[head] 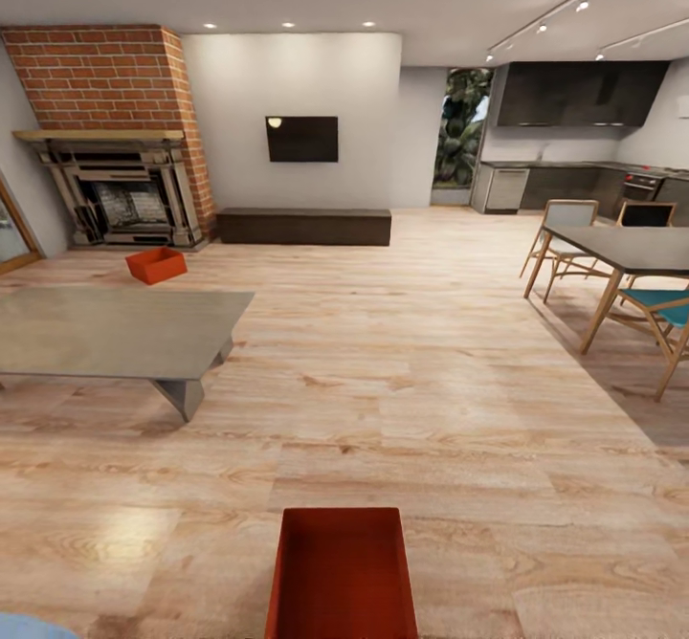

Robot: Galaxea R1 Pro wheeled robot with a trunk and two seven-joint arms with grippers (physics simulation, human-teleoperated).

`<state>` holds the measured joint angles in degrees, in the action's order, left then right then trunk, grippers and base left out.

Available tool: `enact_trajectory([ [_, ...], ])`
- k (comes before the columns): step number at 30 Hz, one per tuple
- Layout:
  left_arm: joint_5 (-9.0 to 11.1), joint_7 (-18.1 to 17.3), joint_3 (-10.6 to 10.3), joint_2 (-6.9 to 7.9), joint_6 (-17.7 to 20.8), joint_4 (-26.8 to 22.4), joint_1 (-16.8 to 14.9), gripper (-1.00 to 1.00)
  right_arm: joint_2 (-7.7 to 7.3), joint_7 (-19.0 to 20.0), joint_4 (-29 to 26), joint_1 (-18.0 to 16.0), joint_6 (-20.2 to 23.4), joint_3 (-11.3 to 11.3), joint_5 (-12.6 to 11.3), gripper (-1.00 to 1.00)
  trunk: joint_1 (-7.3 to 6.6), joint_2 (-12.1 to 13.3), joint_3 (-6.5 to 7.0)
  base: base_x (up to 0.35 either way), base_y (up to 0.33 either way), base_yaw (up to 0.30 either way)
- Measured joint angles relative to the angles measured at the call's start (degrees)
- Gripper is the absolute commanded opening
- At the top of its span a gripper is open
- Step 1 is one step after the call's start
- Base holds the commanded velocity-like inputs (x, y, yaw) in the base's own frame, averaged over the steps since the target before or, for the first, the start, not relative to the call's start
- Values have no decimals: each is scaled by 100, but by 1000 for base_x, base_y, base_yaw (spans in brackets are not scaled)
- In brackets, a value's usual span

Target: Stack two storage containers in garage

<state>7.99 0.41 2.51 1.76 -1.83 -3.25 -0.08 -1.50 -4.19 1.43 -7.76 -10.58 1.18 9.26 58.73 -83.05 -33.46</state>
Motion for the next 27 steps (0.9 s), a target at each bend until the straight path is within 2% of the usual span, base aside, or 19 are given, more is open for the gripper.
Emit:
enact_trajectory([
  [27,0,0,0,1,-3,0,0,100,-4,-6,0,0,-1,-4,2,100,0,0,-249,0,0,0],
])
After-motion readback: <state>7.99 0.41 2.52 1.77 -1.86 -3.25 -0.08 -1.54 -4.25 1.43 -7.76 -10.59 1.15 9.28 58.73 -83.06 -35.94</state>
